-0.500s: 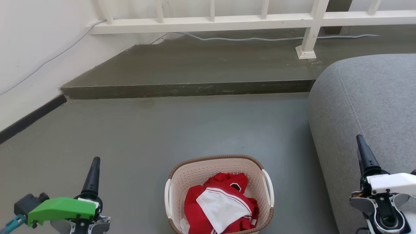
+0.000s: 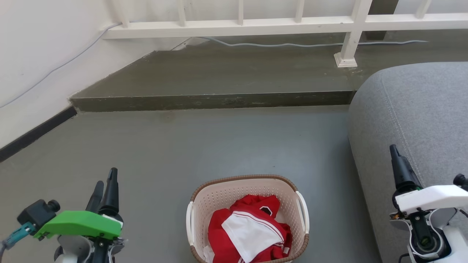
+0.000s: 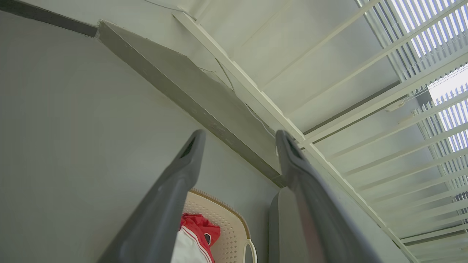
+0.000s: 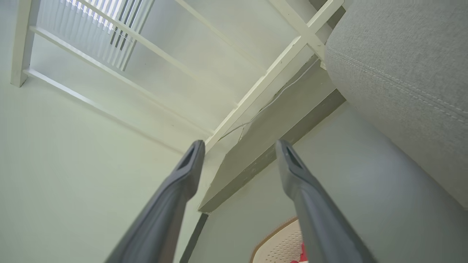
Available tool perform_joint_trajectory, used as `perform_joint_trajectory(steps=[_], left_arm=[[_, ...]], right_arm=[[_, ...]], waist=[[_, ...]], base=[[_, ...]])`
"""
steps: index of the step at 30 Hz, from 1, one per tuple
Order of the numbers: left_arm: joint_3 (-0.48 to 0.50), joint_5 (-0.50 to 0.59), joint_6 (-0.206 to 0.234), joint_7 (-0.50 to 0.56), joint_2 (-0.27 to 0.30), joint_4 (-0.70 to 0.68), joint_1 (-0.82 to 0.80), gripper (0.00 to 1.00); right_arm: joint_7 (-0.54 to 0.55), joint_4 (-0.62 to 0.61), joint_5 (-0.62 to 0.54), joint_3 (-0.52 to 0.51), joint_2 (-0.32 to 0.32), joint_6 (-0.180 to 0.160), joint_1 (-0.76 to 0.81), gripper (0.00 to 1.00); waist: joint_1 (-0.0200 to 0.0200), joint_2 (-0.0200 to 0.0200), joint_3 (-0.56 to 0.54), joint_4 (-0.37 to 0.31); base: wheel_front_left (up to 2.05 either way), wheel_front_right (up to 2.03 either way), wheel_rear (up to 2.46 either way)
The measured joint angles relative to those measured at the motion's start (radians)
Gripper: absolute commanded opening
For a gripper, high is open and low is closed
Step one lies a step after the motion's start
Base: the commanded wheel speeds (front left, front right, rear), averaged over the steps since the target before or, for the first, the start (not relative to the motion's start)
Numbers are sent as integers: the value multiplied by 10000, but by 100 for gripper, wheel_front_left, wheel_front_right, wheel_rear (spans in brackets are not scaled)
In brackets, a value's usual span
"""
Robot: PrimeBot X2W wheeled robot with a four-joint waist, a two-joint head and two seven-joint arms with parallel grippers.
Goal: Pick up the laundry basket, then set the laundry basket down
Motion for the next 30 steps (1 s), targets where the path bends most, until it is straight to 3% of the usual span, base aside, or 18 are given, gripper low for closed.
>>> perform_joint_trajectory(steps=[12,30], left_arm=[[-700,2406,477,-360,290,-295,-27,100],[-1154,5045,1032,-965,291,-353,-26,100]], right_arm=[[-387,-73,-2351,805,-265,-328,-81,100],[-961,13,-5045,1703,-316,-742,-82,100]], waist=[[0,0,-18,69],[0,0,-44,154]], base=[[0,0,0],[0,0,0]])
